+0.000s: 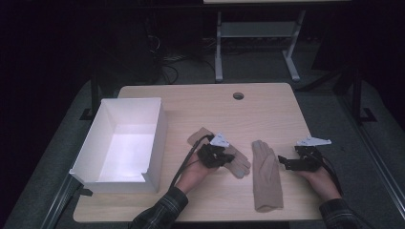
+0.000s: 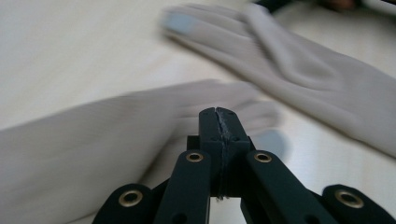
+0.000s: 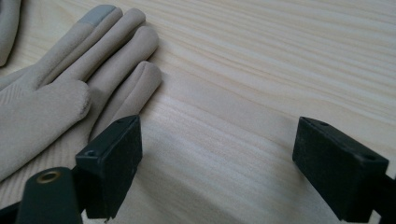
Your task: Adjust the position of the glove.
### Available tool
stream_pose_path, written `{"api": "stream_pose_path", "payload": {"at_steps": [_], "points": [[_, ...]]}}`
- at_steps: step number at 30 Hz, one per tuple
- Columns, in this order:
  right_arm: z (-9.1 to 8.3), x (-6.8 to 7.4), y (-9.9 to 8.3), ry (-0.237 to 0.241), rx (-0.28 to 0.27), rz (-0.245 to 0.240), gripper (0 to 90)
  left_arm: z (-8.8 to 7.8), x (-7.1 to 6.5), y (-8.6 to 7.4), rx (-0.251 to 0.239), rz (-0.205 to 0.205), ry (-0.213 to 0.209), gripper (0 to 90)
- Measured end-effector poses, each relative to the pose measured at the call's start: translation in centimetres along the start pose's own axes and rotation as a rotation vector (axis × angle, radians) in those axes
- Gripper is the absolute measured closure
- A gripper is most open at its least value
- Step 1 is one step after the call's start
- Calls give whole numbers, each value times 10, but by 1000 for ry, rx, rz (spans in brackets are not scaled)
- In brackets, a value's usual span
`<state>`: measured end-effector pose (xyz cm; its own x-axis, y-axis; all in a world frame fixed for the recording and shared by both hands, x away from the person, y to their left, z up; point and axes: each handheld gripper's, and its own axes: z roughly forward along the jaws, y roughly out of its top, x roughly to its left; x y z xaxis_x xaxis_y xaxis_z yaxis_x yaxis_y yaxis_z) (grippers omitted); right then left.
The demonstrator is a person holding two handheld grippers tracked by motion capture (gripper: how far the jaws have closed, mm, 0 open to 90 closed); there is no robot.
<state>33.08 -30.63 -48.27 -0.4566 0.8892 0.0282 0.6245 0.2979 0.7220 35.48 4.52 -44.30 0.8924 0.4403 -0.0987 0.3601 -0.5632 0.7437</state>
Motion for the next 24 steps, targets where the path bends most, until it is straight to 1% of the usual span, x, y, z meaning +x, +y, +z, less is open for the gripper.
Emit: {"api": "stream_pose_path", "payload": {"at_steps": [2,3,4,5,6,8,9,10,12,14,15,16,18,21,22,24], "points": [[0,0,0,0,0,0,155,-7,14,0,-11,-32,47,896],[0,0,0,-1,0,0,155,-14,29,-1,-11,-59,115,896],[0,0,0,-1,0,0,155,-14,29,-1,-11,-59,115,896],[0,0,0,-1,0,0,155,-16,34,-2,-7,-64,132,896],[0,0,0,-1,-1,0,155,-20,46,-4,-4,-89,181,896],[0,0,0,-1,0,0,155,-21,57,-6,5,-110,221,896],[0,0,0,-1,0,1,155,-21,63,-8,9,-112,242,896],[0,0,0,-1,0,1,155,-21,63,-8,9,-112,242,896],[0,0,0,1,-1,1,155,-21,71,-11,9,-143,265,896],[0,0,0,1,-1,1,155,-19,79,-14,33,-164,290,896],[0,0,0,1,-1,1,156,-18,80,-15,42,-168,297,896],[0,0,0,1,-2,1,155,-16,81,-17,63,-169,303,896],[0,0,0,1,-1,1,155,-15,81,-17,67,-174,300,896],[0,0,0,1,-1,1,156,-9,79,-21,107,-180,296,897],[0,0,0,1,-1,0,155,-9,78,-22,112,-176,299,897],[0,0,0,1,-2,1,155,-11,75,-24,110,-196,294,897]]}}
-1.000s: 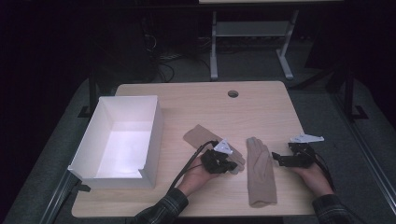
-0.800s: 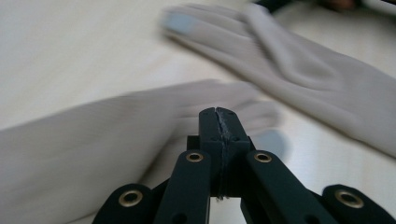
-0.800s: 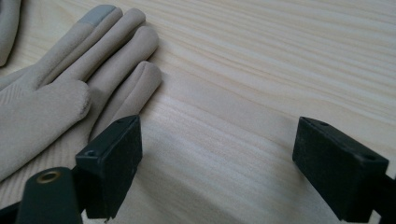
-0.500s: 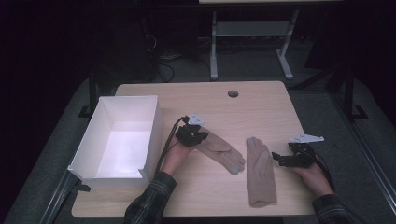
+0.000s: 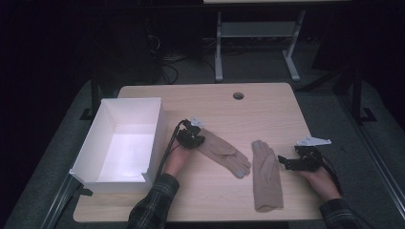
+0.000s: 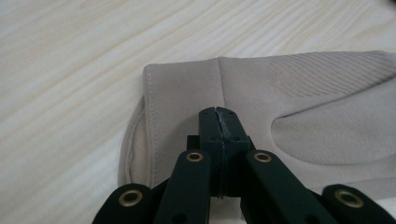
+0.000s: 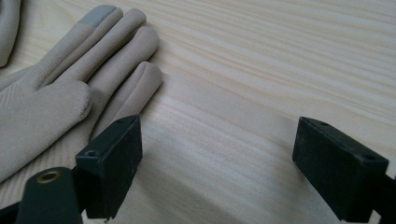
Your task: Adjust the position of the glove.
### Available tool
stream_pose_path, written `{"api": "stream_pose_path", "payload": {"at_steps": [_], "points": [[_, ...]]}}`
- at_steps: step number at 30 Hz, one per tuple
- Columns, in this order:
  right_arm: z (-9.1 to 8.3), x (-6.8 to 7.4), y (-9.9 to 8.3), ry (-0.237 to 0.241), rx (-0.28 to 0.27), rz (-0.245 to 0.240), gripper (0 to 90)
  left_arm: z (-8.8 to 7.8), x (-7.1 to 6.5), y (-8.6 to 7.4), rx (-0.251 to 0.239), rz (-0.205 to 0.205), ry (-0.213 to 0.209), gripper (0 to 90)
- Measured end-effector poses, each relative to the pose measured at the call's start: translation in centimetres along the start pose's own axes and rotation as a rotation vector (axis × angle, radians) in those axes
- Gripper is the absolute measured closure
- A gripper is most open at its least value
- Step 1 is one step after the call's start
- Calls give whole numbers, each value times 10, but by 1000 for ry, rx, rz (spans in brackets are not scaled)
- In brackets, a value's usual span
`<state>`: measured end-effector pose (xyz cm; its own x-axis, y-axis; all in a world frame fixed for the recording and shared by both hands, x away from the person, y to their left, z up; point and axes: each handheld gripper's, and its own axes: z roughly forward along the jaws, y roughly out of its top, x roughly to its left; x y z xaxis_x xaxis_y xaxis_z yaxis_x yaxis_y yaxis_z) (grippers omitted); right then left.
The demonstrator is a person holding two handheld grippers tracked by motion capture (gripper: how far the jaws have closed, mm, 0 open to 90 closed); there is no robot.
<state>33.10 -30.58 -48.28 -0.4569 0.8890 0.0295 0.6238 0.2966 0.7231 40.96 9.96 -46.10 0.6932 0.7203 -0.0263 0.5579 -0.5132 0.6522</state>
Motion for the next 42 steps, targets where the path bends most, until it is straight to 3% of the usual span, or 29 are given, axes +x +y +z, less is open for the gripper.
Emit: {"api": "stream_pose_path", "payload": {"at_steps": [2,12,17,20,29,35,39,42], "points": [[0,0,0,0,1,0,155,-6,-5,-4,22,16,8,897],[0,0,0,0,1,0,155,-23,-21,-19,63,1,1,897],[0,0,0,0,1,-1,155,-30,-31,-26,77,27,4,897],[0,0,0,0,0,-3,156,-38,-41,-35,76,16,-28,896],[0,0,0,0,0,-2,156,-55,-58,-55,80,19,-74,896],[0,0,0,0,0,-1,156,-71,-75,-74,82,38,-120,896],[0,0,0,0,0,-2,156,-75,-79,-75,67,56,-142,895],[0,0,0,-1,0,-3,156,-75,-83,-64,28,85,-166,895]]}}
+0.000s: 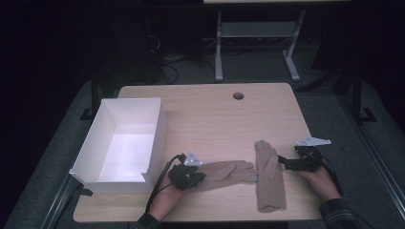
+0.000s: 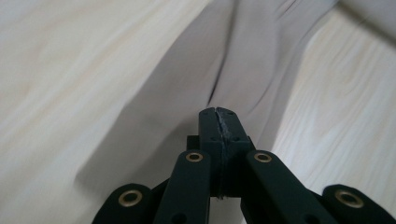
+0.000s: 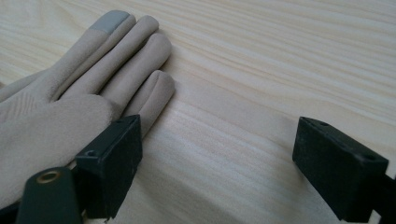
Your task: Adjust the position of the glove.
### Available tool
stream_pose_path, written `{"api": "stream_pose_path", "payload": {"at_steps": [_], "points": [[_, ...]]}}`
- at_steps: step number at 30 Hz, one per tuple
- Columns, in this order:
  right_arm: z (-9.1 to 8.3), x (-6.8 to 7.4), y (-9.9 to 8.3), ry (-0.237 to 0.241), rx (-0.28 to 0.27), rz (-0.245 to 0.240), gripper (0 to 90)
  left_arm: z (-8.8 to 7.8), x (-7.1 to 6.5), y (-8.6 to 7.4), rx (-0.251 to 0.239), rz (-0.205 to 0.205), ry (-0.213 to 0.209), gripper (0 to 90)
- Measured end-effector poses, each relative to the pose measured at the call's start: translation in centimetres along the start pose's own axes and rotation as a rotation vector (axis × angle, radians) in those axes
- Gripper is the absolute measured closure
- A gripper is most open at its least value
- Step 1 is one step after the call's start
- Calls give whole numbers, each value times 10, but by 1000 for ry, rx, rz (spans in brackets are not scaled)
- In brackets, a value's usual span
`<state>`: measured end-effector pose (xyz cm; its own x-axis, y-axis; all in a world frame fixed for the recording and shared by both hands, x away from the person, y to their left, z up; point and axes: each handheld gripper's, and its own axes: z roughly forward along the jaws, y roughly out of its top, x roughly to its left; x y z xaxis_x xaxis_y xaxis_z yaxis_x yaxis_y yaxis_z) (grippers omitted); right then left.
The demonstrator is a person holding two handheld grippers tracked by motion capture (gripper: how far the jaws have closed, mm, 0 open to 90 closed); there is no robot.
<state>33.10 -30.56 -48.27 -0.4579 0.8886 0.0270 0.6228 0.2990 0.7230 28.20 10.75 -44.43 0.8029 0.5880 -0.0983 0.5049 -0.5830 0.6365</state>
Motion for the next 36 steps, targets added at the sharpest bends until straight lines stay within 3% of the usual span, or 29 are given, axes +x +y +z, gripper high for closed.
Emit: {"api": "stream_pose_path", "payload": {"at_steps": [10,16,17,20,23,36], "points": [[0,0,0,0,0,-1,156,30,-13,34,4,102,-78,895],[0,0,0,0,-1,-1,156,45,-19,44,-8,130,-127,896],[0,0,0,0,0,-1,156,50,-20,45,-16,113,-138,896],[0,0,0,0,0,-1,156,58,-19,48,-7,127,-164,896],[0,0,0,0,0,-1,156,63,-18,51,-4,145,-145,896],[0,0,0,0,0,-1,156,71,24,65,-38,46,-39,897]]}}
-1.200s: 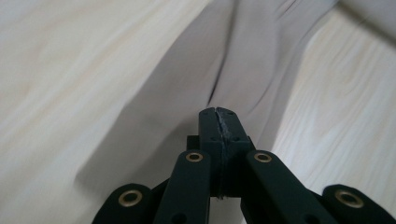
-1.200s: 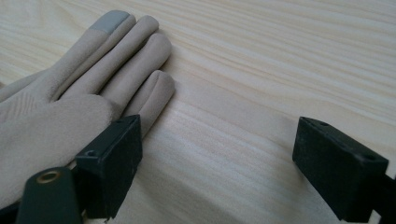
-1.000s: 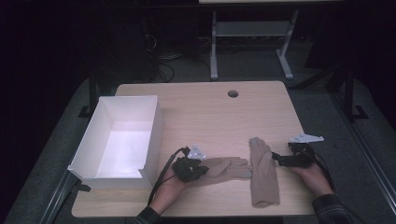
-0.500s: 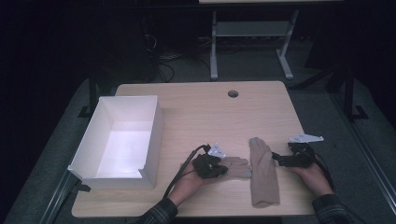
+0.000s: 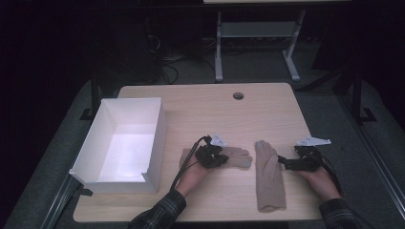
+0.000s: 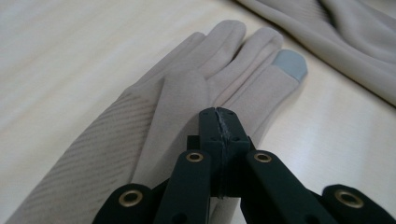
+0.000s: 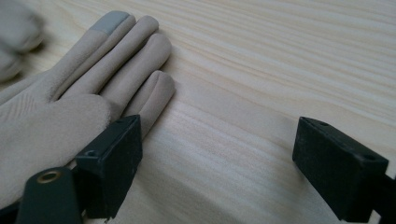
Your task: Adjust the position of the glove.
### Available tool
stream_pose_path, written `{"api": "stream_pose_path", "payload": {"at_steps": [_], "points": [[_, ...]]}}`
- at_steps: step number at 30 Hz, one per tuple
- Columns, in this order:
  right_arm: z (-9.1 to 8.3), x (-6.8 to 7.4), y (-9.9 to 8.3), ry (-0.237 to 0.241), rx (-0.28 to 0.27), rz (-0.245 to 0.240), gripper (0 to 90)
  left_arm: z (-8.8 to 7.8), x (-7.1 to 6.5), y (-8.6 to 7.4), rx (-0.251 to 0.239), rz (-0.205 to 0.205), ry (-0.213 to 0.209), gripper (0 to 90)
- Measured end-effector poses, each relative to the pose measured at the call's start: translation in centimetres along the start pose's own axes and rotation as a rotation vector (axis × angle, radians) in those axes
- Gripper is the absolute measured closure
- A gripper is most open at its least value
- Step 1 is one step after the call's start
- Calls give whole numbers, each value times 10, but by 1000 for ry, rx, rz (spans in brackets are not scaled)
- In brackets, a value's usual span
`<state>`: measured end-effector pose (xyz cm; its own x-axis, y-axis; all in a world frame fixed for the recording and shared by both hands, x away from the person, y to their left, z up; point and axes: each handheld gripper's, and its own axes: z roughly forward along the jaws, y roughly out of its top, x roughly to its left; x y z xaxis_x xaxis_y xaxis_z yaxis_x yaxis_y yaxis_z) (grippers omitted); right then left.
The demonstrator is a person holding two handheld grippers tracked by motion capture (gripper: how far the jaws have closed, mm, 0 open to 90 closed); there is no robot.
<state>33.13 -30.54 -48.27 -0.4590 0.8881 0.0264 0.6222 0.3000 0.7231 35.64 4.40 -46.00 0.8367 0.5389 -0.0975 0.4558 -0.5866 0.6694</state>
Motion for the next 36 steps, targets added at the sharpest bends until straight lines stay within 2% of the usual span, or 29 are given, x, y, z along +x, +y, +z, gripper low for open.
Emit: {"api": "stream_pose_path", "payload": {"at_steps": [2,3,4,5,8,10,11,14,15,16,17,19,21,28,29,30,32,33,34,36], "points": [[0,0,0,0,0,0,156,0,12,1,-16,-40,32,897],[0,0,0,0,0,0,156,0,12,1,-16,-40,32,897],[0,0,0,0,-1,0,156,-1,18,0,-31,-63,44,897],[0,0,0,0,0,0,156,-2,19,0,-40,-71,49,896],[0,0,0,0,0,0,156,-9,20,1,-47,-60,56,896],[0,0,0,1,0,-1,156,-22,24,0,-70,-63,93,896],[0,0,0,1,0,-1,156,-22,24,0,-70,-63,93,896],[0,0,0,1,0,-1,156,-36,37,-11,-43,-85,165,896],[0,0,0,1,0,-1,156,-36,37,-11,-43,-85,165,896],[0,0,0,1,0,-1,156,-38,40,-15,-42,-108,185,896],[0,0,0,1,0,-1,156,-40,43,-21,-17,-116,207,896],[0,0,0,1,0,-1,156,-40,43,-23,-10,-121,208,896],[0,0,0,1,0,-1,156,-41,39,-30,35,-125,202,896],[0,0,0,1,0,-1,156,-44,23,-38,68,-90,151,896],[0,0,0,1,0,-1,156,-44,19,-39,66,-94,136,896],[0,0,0,1,0,0,156,-45,12,-42,60,-93,103,896],[0,0,0,1,0,-1,156,-45,8,-43,58,-91,86,896],[0,0,0,1,0,-1,156,-44,-1,-43,56,-73,52,896],[0,0,0,1,0,-1,156,-44,-1,-43,56,-73,52,896],[0,0,0,1,0,0,156,-41,-13,-43,61,-46,2,896]]}}
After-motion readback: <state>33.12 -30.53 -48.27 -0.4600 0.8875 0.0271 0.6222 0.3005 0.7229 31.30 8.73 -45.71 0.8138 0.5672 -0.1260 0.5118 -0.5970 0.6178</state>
